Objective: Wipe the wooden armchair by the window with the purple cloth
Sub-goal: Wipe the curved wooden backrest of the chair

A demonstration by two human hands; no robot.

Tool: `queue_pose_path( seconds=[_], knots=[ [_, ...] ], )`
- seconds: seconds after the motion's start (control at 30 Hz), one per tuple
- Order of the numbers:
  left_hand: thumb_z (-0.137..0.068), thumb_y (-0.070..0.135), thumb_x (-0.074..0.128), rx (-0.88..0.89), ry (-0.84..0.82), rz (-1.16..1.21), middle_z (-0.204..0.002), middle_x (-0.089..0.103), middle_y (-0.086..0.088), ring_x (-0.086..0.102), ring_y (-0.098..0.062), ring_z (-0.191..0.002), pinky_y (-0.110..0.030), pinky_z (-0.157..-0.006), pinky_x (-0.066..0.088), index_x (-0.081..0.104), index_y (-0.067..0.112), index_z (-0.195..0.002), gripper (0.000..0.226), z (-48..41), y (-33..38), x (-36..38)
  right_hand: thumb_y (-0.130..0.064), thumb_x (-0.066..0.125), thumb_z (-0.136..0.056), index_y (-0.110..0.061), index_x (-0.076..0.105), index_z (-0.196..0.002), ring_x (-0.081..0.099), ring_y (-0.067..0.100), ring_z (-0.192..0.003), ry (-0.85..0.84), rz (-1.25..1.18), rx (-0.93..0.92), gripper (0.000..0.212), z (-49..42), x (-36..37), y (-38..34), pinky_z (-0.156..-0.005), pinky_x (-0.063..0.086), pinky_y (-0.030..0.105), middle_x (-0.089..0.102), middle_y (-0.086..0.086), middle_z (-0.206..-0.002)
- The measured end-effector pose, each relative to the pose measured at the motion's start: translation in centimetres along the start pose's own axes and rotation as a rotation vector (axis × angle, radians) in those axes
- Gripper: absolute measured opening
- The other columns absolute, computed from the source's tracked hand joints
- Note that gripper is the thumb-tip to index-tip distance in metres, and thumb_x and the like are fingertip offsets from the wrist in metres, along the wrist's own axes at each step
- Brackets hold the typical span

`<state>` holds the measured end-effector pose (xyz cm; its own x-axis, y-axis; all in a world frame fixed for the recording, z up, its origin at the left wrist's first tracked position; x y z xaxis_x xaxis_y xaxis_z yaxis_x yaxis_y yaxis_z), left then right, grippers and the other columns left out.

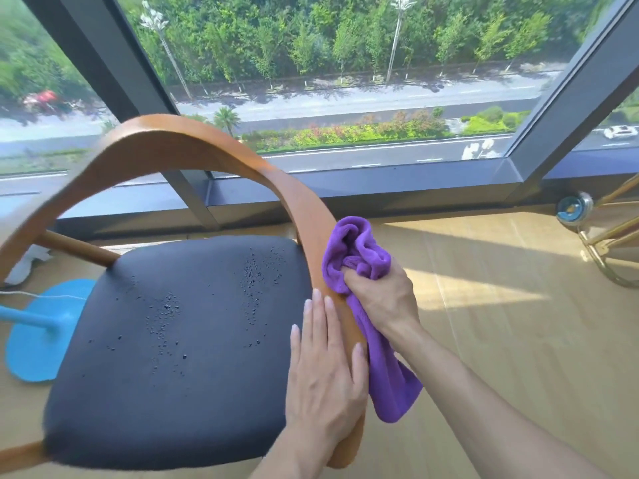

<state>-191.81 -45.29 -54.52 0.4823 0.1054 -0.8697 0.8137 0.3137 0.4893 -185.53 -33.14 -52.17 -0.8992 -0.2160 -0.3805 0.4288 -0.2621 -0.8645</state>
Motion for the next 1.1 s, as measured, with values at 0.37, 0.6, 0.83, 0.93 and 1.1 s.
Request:
queue_pose_path(
  seconds=[0.37, 0.6, 0.83, 0.93, 1.1],
  knots=[
    [-0.087, 0.046, 0.035, 0.019, 0.026, -0.251, -0.152, 0.028, -0.011, 0.027, -0.024, -0.138, -0.044, -0.110, 0.021, 0.030, 0.011, -0.144, 0.067, 0.3, 0.5, 0.4, -0.040, 0.062, -0.084, -0.029, 0.056, -0.124, 0.053, 0.037, -0.109, -0.121, 0.500, -0.330, 0.042, -5.6, 2.2, -3.0, -0.091, 0.042, 0.037, 0.050, 0.008, -0.117],
    [-0.089, 0.049, 0.027, 0.022, 0.032, -0.267, -0.155, 0.021, -0.010, 0.021, -0.026, -0.142, -0.046, -0.112, 0.020, 0.021, 0.009, -0.147, 0.070, 0.4, 0.6, 0.3, -0.037, 0.064, -0.081, -0.027, 0.060, -0.110, 0.054, 0.032, -0.105, -0.170, 0.353, -0.350, 0.031, -2.2, 0.0, -0.7, -0.091, 0.046, 0.039, 0.051, 0.007, -0.112],
    [-0.090, 0.049, 0.025, 0.020, 0.169, -0.166, -0.157, 0.014, -0.007, 0.014, -0.020, -0.143, -0.040, -0.112, 0.014, 0.007, 0.012, -0.149, 0.071, 1.2, 0.9, 0.0, -0.033, 0.066, -0.081, -0.022, 0.061, -0.103, 0.056, 0.023, -0.103, -0.151, 0.196, -0.263, 0.026, 0.6, -0.6, 1.1, -0.094, 0.045, 0.037, 0.053, 0.003, -0.106],
    [-0.093, 0.048, 0.026, 0.021, 0.203, -0.212, -0.155, 0.020, -0.011, 0.023, -0.024, -0.141, -0.048, -0.109, 0.025, 0.010, 0.012, -0.148, 0.068, 1.4, 1.2, 0.0, -0.034, 0.068, -0.080, -0.024, 0.062, -0.101, 0.057, 0.022, -0.102, -0.138, 0.171, -0.251, 0.025, 1.6, -0.7, 1.6, -0.093, 0.046, 0.039, 0.053, 0.001, -0.104],
    [-0.093, 0.049, 0.024, 0.043, 0.196, -0.260, -0.153, 0.026, -0.012, 0.029, -0.027, -0.139, -0.051, -0.107, 0.029, 0.015, 0.009, -0.147, 0.068, 1.3, 1.0, 0.4, -0.039, 0.069, -0.079, -0.024, 0.061, -0.099, 0.059, 0.022, -0.097, -0.140, 0.162, -0.256, 0.026, 1.8, -0.6, 2.0, -0.090, 0.048, 0.039, 0.055, 0.002, -0.103]
  ],
)
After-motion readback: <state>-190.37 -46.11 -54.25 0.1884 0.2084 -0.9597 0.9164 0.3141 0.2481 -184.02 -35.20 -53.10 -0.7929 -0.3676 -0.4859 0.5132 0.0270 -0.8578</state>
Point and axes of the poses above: each hand's wrist, its own z-axis away from the middle knuckle, its own x-axis out of the palm, y = z × x, the point moved 1 cm from there along -z, towards the middle knuckle
